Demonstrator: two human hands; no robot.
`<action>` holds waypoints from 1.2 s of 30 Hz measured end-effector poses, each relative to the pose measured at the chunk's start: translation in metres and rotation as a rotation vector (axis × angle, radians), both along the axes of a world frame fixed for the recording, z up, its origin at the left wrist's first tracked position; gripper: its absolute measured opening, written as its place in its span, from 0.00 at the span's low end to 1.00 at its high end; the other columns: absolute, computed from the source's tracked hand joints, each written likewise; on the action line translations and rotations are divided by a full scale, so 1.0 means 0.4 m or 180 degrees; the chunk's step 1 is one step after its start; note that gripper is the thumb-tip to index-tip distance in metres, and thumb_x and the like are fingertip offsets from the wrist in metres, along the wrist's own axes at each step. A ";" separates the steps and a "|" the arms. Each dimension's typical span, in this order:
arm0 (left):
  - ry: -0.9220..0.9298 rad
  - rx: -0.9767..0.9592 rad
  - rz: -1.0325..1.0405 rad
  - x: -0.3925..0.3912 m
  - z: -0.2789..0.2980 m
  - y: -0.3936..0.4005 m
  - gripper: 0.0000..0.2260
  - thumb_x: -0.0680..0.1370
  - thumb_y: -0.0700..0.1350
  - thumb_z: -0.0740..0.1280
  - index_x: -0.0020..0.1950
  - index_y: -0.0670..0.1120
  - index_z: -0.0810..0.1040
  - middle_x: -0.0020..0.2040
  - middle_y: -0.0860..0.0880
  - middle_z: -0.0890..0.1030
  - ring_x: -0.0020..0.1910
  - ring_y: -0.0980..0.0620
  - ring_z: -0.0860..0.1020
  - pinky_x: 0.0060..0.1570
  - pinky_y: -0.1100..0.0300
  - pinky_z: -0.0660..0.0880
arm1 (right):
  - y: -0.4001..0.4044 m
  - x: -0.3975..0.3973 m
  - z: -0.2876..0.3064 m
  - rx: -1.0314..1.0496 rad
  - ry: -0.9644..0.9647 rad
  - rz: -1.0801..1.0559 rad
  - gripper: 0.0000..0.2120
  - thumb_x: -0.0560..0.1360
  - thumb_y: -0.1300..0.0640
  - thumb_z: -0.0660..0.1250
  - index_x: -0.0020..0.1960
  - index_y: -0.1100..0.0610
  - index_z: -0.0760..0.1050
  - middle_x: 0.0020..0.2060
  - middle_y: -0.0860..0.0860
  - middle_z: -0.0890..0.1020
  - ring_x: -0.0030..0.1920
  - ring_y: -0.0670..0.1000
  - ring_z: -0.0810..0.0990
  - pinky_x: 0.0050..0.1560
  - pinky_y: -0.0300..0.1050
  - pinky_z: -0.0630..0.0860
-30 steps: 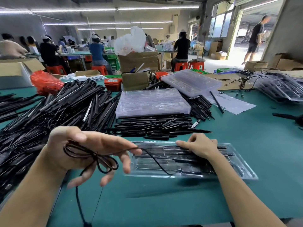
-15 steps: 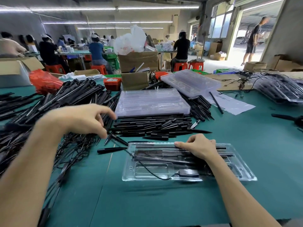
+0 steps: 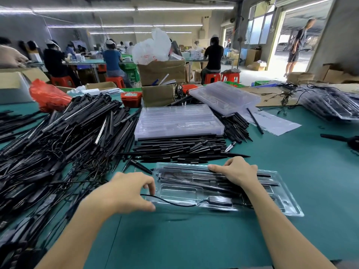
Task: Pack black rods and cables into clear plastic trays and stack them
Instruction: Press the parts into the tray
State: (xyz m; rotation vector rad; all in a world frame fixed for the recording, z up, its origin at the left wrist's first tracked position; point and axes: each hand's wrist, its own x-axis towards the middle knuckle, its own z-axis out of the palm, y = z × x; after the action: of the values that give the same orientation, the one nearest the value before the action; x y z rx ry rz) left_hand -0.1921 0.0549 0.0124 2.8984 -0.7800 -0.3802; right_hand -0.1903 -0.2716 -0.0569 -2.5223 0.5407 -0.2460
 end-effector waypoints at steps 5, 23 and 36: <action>0.0574 -0.0803 0.0052 -0.002 -0.021 0.027 0.11 0.74 0.50 0.76 0.48 0.58 0.74 0.43 0.51 0.80 0.41 0.50 0.78 0.48 0.50 0.77 | -0.006 0.003 0.006 0.0000 0.0131 -0.0023 0.35 0.62 0.22 0.67 0.28 0.52 0.58 0.17 0.43 0.61 0.29 0.51 0.73 0.58 0.56 0.63; -0.0332 -0.2092 0.0771 0.083 -0.091 0.047 0.11 0.72 0.45 0.79 0.39 0.47 0.76 0.34 0.51 0.81 0.36 0.54 0.78 0.42 0.58 0.75 | -0.021 0.008 0.005 0.0109 0.0244 -0.0037 0.36 0.60 0.20 0.66 0.27 0.51 0.57 0.15 0.43 0.60 0.29 0.51 0.72 0.55 0.54 0.60; 0.1922 -0.3279 0.1822 -0.046 -0.121 -0.104 0.29 0.74 0.67 0.63 0.57 0.42 0.76 0.41 0.41 0.86 0.36 0.45 0.85 0.25 0.60 0.76 | -0.015 0.003 0.037 0.0541 -0.0032 -0.0439 0.35 0.62 0.23 0.69 0.28 0.52 0.60 0.22 0.46 0.70 0.35 0.53 0.78 0.56 0.55 0.59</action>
State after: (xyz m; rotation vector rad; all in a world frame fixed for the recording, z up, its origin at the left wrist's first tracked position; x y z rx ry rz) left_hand -0.2105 0.0131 -0.0359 1.7551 0.0171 -0.5280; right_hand -0.1891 -0.2777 -0.0420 -2.3217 0.7023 -0.2526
